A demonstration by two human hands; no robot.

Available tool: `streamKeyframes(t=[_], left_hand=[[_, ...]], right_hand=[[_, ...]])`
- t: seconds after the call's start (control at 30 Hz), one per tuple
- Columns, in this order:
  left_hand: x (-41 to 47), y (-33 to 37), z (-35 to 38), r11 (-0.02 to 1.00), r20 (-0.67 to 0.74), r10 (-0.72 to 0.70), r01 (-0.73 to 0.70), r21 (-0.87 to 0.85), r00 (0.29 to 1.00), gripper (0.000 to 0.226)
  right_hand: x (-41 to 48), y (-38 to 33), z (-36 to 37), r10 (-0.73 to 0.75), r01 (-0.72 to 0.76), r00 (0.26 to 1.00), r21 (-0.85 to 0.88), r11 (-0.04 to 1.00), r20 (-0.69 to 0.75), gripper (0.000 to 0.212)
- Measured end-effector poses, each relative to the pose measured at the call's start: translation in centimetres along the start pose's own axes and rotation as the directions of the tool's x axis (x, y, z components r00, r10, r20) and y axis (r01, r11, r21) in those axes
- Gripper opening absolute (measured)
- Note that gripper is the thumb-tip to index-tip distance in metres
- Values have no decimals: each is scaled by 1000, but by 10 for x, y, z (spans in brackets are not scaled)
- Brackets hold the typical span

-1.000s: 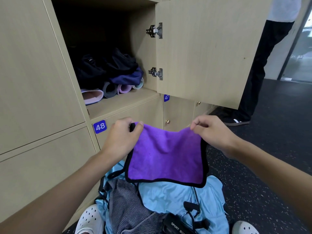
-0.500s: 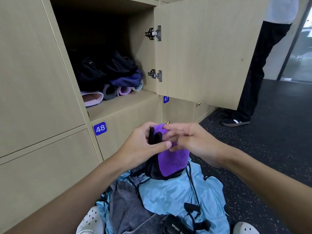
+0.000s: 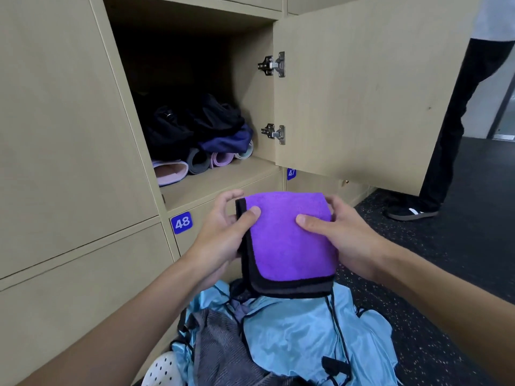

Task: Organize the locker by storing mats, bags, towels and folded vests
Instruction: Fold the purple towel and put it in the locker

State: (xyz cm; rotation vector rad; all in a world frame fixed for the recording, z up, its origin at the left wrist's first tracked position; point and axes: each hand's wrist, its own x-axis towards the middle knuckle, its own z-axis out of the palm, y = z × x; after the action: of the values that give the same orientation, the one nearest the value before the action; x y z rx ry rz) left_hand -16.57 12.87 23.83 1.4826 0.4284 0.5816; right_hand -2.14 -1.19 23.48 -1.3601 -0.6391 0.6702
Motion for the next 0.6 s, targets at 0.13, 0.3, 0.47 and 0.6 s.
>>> streamKeyframes(t=[0.13,0.3,0.47,0.6], left_hand=[[16,-8,-4,999,-10,-25,25,20,1000,78],[53,-6,-29,998,-255,63,-68,-11,965,45],[91,-10,-60,963,-412,148,-37,266,899,28],[109,-10,-93,891,-447,164,62,449,880,52]], right_hand=[[36,-3,13,-92,94,990,19,995,-110,62],[72,9,28,-42,46,996,-53,998,76,66],[133,13,61,-133,134,991,-75,988,13,26],[183,19,91,-59,74,989,-107,991,136,31]])
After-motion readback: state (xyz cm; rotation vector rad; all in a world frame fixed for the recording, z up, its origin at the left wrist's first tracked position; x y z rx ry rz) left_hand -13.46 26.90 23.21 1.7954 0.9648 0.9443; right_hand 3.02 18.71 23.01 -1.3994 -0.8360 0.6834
